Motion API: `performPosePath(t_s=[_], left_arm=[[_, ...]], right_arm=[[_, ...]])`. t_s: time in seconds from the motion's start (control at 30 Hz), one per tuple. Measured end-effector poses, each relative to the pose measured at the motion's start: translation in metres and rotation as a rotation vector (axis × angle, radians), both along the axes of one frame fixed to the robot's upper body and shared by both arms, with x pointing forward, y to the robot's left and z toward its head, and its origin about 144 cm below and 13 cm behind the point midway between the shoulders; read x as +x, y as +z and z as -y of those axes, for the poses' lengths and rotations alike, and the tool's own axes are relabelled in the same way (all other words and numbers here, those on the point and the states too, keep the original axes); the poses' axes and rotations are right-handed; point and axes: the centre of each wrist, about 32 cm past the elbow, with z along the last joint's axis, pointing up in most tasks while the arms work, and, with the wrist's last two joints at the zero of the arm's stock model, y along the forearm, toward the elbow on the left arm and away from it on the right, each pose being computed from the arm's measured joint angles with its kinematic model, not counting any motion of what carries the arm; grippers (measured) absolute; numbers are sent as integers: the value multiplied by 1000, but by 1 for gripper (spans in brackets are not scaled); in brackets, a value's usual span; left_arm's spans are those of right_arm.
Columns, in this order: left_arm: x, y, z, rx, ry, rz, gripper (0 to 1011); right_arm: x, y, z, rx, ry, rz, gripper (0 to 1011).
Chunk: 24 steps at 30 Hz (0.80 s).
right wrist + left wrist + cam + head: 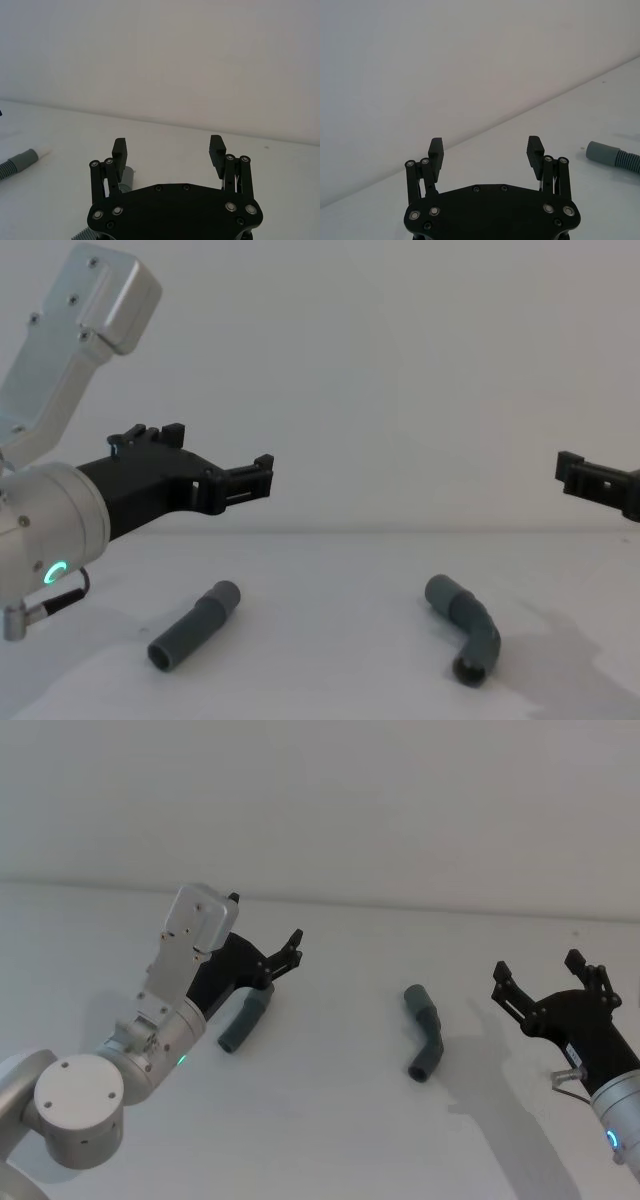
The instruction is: Use both hands to pick up one end of the pipe from the table, align the ends, and insert them.
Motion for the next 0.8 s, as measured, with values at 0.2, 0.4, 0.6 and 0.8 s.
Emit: performPosePath(t_s=[0.2,0.4,0.6,0.8], left_arm=[[0,0,0,0,0,0,1001],[0,0,0,0,0,0,1001],[0,0,0,0,0,0,1001],[0,0,0,0,0,0,1001]], right_arm=[[0,0,0,0,0,0,994],[0,0,0,0,0,0,994],[0,0,0,0,0,0,994],[0,0,0,0,0,0,994]])
